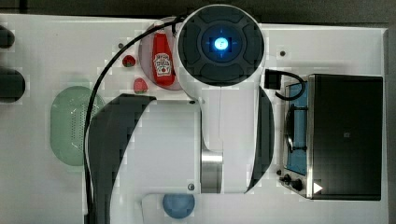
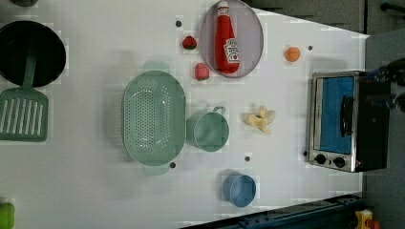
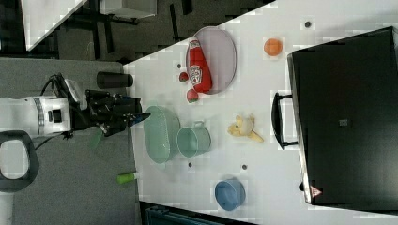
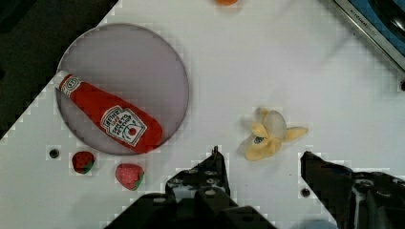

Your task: Pick Banana and place it in mug.

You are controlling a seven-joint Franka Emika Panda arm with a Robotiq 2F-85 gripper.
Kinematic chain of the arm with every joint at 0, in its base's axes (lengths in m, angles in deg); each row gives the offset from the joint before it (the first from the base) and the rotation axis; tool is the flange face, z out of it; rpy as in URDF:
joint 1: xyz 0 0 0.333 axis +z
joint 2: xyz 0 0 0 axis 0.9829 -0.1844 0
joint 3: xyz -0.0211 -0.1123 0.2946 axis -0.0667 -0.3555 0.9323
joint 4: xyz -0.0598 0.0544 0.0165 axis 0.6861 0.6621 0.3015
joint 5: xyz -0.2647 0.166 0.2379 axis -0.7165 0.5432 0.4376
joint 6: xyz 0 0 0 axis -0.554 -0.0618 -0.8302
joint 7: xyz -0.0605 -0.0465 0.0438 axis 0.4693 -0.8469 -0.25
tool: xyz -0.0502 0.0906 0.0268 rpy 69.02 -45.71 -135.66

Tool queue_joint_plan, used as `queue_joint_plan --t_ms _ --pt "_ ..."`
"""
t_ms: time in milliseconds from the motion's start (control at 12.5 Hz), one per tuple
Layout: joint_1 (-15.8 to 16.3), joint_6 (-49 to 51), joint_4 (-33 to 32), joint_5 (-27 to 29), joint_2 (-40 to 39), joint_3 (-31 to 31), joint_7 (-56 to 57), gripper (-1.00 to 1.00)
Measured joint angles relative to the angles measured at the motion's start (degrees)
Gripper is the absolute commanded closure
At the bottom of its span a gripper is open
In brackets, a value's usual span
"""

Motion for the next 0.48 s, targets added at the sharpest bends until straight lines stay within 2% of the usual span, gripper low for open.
queue_joint_plan --t_ms 80,160,240,320,480 --pt "0.23 4.44 -6.21 -0.1 5.54 -0.58 0.0 -0.76" --pt "0.17 9.56 -11.13 -1.28 11.66 -0.7 0.0 -0.98" --pt "-0.27 13.69 -14.44 -0.46 18.13 -0.88 0.0 -1.0" --pt "-0.28 13.75 -16.11 -0.54 23.67 -1.36 0.0 -1.0" --pt "-0.28 9.39 -15.22 -1.31 25.8 -1.3 -0.01 -1.0"
